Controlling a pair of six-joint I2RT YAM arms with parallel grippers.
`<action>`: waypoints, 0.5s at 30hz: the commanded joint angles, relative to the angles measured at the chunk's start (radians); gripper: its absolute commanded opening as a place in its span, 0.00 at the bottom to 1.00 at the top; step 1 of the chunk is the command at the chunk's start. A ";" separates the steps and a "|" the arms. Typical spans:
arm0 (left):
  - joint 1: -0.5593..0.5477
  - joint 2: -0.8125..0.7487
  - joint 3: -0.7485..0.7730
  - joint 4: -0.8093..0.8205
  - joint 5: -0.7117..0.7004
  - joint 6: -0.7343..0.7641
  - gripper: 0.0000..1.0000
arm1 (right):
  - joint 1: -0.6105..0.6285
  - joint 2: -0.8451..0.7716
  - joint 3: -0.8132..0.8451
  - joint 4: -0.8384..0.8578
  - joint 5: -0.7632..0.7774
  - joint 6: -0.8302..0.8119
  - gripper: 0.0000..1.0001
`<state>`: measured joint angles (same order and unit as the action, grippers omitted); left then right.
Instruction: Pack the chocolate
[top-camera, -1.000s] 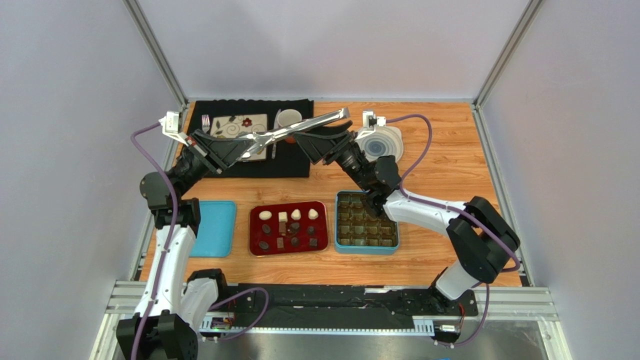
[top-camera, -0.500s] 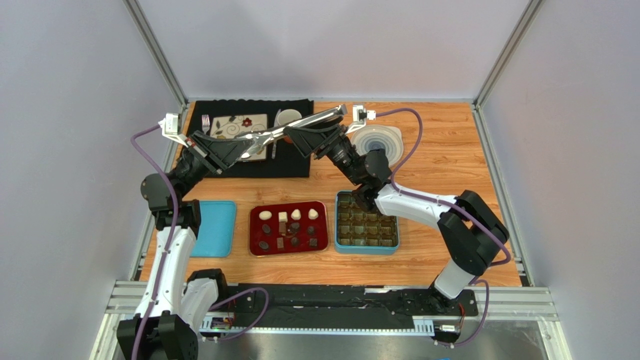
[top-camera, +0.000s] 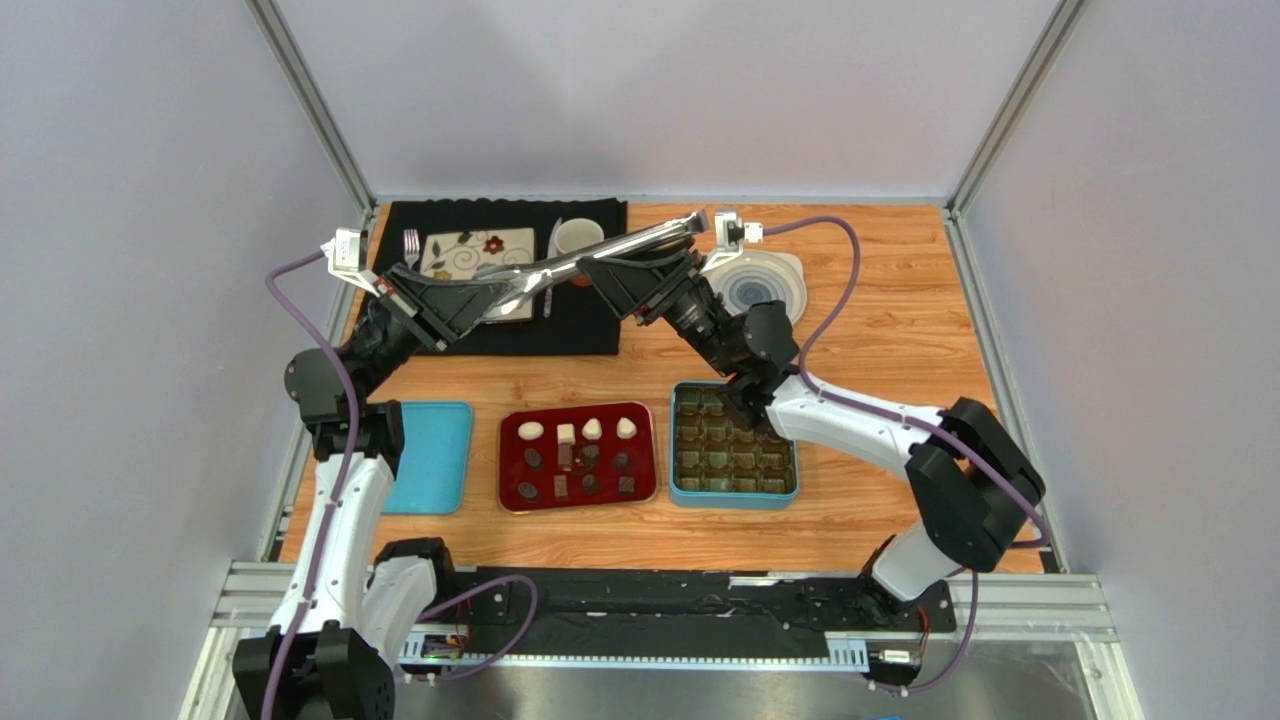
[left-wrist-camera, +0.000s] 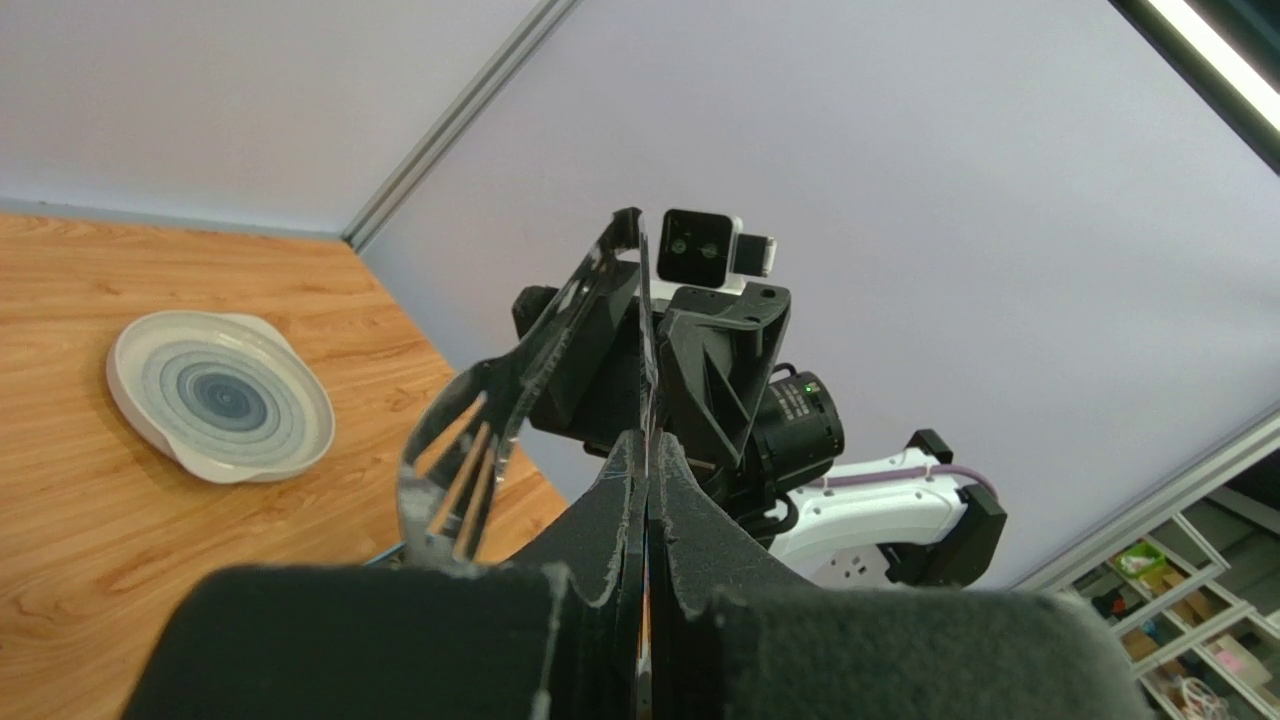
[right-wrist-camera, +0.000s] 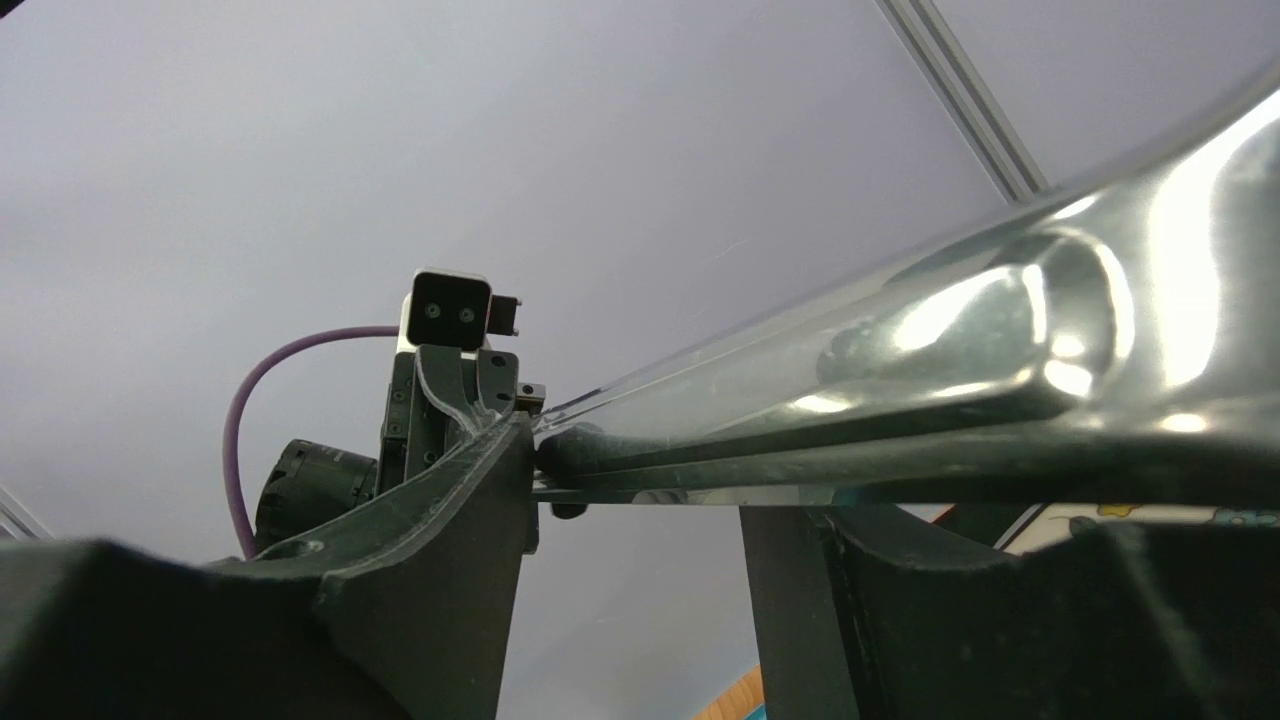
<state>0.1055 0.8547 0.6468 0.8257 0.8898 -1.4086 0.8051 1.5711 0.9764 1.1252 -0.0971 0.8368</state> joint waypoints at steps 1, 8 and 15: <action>-0.003 -0.008 -0.012 0.027 0.032 0.011 0.00 | 0.003 -0.107 -0.002 -0.016 0.027 -0.100 0.51; -0.001 -0.002 -0.001 0.013 0.054 0.000 0.23 | 0.003 -0.215 -0.004 -0.157 0.051 -0.229 0.38; -0.003 0.015 0.010 0.006 0.104 -0.012 0.69 | 0.002 -0.365 0.045 -0.381 0.143 -0.456 0.34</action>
<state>0.1005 0.8684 0.6422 0.8146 0.9497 -1.4155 0.8150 1.2991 0.9627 0.8539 -0.0559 0.5690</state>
